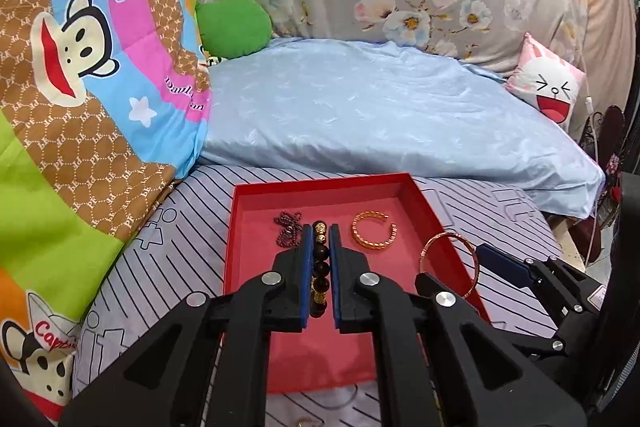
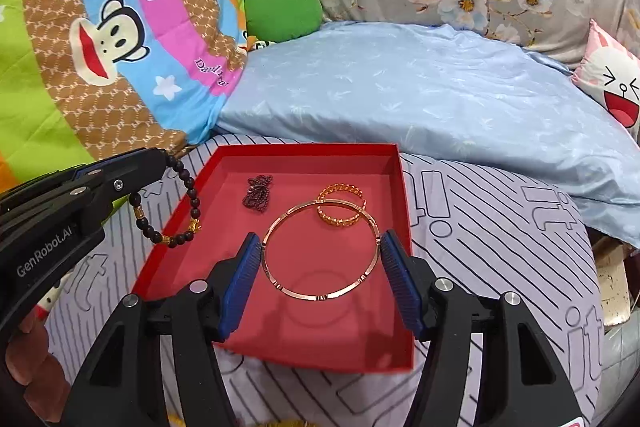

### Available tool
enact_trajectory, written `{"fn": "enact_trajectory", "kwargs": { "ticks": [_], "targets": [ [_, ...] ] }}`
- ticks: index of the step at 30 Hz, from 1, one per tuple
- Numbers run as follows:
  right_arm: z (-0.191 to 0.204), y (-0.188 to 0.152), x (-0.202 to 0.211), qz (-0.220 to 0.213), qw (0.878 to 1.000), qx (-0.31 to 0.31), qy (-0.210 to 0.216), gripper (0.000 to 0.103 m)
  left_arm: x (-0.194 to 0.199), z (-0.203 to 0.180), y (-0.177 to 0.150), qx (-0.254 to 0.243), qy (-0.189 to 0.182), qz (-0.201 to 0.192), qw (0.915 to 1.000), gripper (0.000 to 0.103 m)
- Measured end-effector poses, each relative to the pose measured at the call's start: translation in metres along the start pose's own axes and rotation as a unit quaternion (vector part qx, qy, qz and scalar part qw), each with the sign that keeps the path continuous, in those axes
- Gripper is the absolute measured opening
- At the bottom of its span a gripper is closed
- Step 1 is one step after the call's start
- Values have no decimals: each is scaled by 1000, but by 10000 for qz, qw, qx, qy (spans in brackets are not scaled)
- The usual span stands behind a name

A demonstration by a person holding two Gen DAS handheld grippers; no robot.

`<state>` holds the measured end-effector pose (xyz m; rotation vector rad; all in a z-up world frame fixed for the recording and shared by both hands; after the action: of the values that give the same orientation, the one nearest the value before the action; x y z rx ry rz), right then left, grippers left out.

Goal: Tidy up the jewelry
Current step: 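Carry the black bracelet with the left tool while the right tool carries the rose-gold bangle over the tray, then open the right tool to drop the rose-gold bangle into the tray, then open the left tool to drop the black bead bracelet into the tray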

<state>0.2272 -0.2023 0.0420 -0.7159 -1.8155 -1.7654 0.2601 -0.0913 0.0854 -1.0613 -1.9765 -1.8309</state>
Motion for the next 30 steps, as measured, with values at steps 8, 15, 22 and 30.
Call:
{"fn": "enact_trajectory", "kwargs": {
  "ticks": [8, 15, 22, 30],
  "targets": [
    [-4, -1, -51, 362, 9992, -125, 92, 59, -48, 10, -2, 30, 132, 254, 9996, 8],
    [-5, -7, -70, 510, 9986, -110, 99, 60, -73, 15, -11, 92, 191, 437, 9988, 8],
    [-6, -9, -79, 571, 9983, -99, 96, 60, -85, 18, -18, 84, 235, 522, 9983, 8],
    [-4, -9, -80, 550, 9985, 26, 9, 66, -90, 21, -19, 133, 314, 544, 9979, 9]
  ]
}}
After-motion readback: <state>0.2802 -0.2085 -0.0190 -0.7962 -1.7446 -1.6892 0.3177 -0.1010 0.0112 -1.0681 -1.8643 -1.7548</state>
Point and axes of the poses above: each gripper's, at about its wrist camera, not at the fingertips, and x roughly against the way its jaws point, z to its left, y to its top, the point moved 6 cm from there along -x, roughly the way its jaws point, and after that the axes turned 9 degrees about x, right-handed, at the moved point
